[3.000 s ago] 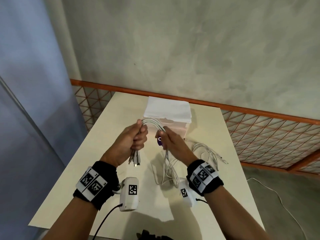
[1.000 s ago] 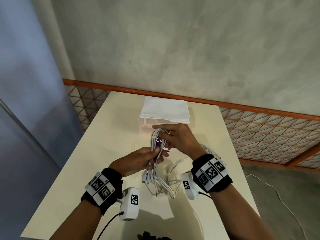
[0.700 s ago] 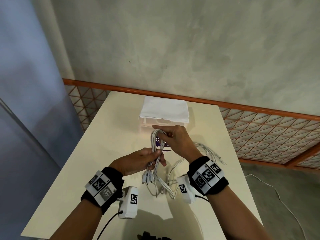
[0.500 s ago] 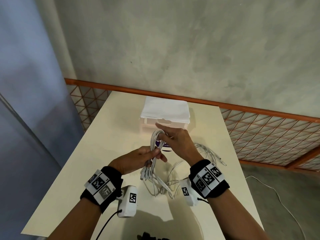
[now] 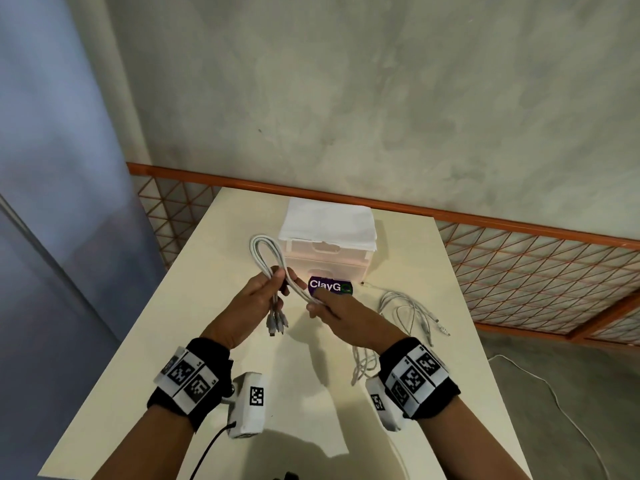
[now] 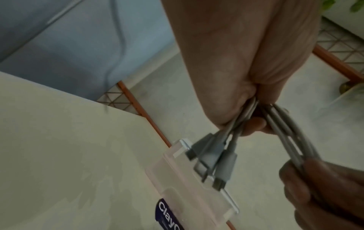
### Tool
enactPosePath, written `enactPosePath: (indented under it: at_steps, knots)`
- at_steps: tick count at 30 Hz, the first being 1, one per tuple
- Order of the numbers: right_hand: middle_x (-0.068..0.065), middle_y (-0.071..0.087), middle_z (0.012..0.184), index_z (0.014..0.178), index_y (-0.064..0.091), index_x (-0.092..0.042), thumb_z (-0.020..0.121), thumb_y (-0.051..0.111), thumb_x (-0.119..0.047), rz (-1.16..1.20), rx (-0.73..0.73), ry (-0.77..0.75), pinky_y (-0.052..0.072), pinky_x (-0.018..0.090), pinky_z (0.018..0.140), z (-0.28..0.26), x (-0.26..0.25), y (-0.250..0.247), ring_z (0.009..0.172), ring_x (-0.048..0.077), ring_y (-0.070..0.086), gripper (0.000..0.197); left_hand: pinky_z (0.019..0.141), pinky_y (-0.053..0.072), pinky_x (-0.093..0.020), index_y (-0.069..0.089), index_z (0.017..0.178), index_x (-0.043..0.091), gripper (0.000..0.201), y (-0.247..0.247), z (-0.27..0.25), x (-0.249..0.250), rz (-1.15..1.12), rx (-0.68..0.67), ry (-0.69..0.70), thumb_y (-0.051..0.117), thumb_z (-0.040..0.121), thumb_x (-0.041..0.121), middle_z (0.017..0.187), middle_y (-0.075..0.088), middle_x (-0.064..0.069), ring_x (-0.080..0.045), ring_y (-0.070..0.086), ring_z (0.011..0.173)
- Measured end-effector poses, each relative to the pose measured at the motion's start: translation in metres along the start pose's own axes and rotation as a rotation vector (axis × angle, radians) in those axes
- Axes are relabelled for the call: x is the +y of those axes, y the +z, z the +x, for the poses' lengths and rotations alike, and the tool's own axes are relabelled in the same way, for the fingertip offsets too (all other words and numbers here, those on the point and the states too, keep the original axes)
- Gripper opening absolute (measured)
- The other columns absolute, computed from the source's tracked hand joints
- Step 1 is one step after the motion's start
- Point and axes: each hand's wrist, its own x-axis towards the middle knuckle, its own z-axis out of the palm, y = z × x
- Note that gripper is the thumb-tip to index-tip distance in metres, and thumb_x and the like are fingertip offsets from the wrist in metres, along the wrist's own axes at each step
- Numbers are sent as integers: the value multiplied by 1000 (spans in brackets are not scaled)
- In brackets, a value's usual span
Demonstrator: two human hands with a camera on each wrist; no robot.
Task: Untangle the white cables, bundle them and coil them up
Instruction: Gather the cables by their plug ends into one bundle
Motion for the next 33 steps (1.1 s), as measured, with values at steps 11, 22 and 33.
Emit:
enactPosePath:
  at_steps: [11, 22, 33]
  knots:
    - [19, 63, 96, 108, 45, -6, 101, 26, -32, -85, -15, 39, 47, 47, 80, 6, -21, 33, 84, 36, 58, 33, 55, 43, -28, 52, 83, 19, 30, 19, 4, -5, -29, 50, 52, 34, 101, 35, 74, 57, 7, -17, 49, 56]
    - [-4, 44, 62, 85, 49, -17, 99, 26, -45, 273, -295, 119, 43, 20, 53, -18, -10, 34, 46, 8, 46, 38, 40, 33, -16, 42, 74, 17, 34, -6, 25, 13, -346, 352, 171, 27, 104, 23, 49, 40, 12, -3, 31, 39]
    - [-5, 49, 65, 78, 49, -16, 99, 36, -34, -352, -195, -32, 34, 28, 65, -7, -20, -41, 61, 14, 46, 31, 42, 20, -18, 42, 79, 14, 29, 6, 10, 16, -19, -104, -18, 31, 102, 28, 57, 27, 8, -6, 22, 44]
